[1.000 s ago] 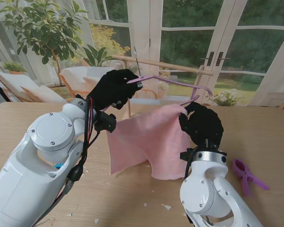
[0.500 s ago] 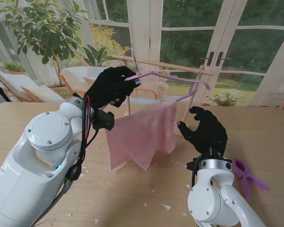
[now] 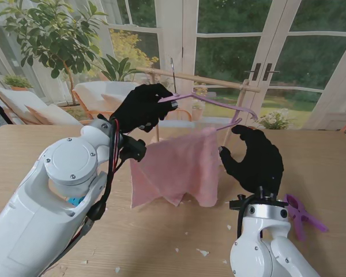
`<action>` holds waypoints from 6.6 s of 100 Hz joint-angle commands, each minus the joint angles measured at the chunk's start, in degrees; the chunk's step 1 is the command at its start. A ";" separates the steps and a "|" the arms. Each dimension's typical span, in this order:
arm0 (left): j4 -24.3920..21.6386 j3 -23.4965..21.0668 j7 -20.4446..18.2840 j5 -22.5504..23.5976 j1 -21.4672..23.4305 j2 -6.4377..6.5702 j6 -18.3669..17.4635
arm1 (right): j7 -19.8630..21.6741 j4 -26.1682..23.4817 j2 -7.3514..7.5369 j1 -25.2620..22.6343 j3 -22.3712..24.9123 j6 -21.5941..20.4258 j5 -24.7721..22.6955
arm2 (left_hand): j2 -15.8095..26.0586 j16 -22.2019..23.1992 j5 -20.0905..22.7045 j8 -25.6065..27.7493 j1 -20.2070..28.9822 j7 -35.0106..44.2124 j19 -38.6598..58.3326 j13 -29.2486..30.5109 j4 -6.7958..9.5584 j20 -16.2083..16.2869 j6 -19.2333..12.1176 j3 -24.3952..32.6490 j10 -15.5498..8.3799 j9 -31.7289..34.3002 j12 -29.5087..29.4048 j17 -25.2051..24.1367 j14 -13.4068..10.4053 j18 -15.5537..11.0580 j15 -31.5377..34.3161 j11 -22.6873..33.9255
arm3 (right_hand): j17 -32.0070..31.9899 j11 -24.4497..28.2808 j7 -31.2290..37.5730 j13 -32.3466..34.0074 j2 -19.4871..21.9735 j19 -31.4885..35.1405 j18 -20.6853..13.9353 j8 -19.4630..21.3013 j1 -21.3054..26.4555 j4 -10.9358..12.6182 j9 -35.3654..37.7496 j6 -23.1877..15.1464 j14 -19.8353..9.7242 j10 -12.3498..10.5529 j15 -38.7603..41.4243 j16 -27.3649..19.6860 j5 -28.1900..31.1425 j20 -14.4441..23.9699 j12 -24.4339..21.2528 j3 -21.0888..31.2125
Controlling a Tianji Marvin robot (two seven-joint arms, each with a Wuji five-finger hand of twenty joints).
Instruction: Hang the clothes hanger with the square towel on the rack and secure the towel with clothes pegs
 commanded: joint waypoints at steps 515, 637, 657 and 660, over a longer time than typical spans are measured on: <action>29.08 7.35 2.38 21.84 2.71 0.95 -15.42 | 12.38 0.85 -0.84 24.59 -11.51 11.20 0.64 | -0.46 -12.76 3.00 -17.21 0.44 -19.93 -88.02 -60.62 2.30 -9.87 -14.63 9.74 -16.47 -42.96 -29.85 -67.63 -7.95 -11.75 -82.91 -31.39 | 49.50 37.81 36.65 44.33 14.81 44.96 -9.99 37.89 -0.02 3.79 41.44 -10.00 -6.46 -4.49 56.57 21.17 32.29 5.11 39.51 -3.21; 16.78 0.42 -7.56 27.93 9.79 5.04 -18.07 | 13.34 2.32 -0.43 24.85 -10.43 14.02 -1.95 | -12.42 -13.27 -27.35 -7.84 -17.57 -19.51 -88.44 -61.72 2.23 -11.51 -23.04 34.41 -15.39 -44.80 -27.60 -67.76 -7.92 -11.20 -83.05 -39.88 | 50.29 37.75 36.53 44.59 14.87 44.96 -10.30 38.05 0.12 3.78 41.53 -9.95 -6.48 -4.51 56.95 20.71 32.25 5.38 39.67 -3.53; 16.85 0.69 -6.98 26.73 9.81 4.74 -16.51 | 13.38 2.45 -0.41 24.94 -10.39 13.98 -1.96 | -11.74 -12.57 -27.52 -8.84 -16.62 -18.83 -88.32 -61.68 2.40 -11.18 -15.56 33.26 -14.58 -44.96 -25.85 -67.81 -8.10 -11.36 -82.91 -38.78 | 50.48 37.75 36.53 44.60 14.85 44.96 -10.37 38.06 0.10 3.79 41.53 -9.95 -6.51 -4.51 56.97 20.68 32.26 5.45 39.68 -3.55; 16.66 0.71 -6.76 26.63 9.91 4.67 -15.97 | 13.42 2.42 -0.40 24.91 -10.37 14.02 -1.96 | -11.76 -12.42 -27.33 -10.07 -16.63 -21.02 -88.29 -61.74 2.39 -11.08 -13.53 33.30 -14.48 -45.03 -25.56 -67.80 -8.07 -11.36 -82.93 -38.84 | 50.49 37.75 36.52 44.60 14.82 44.96 -10.38 38.06 0.11 3.80 41.53 -9.95 -6.52 -4.51 56.97 20.68 32.26 5.45 39.68 -3.54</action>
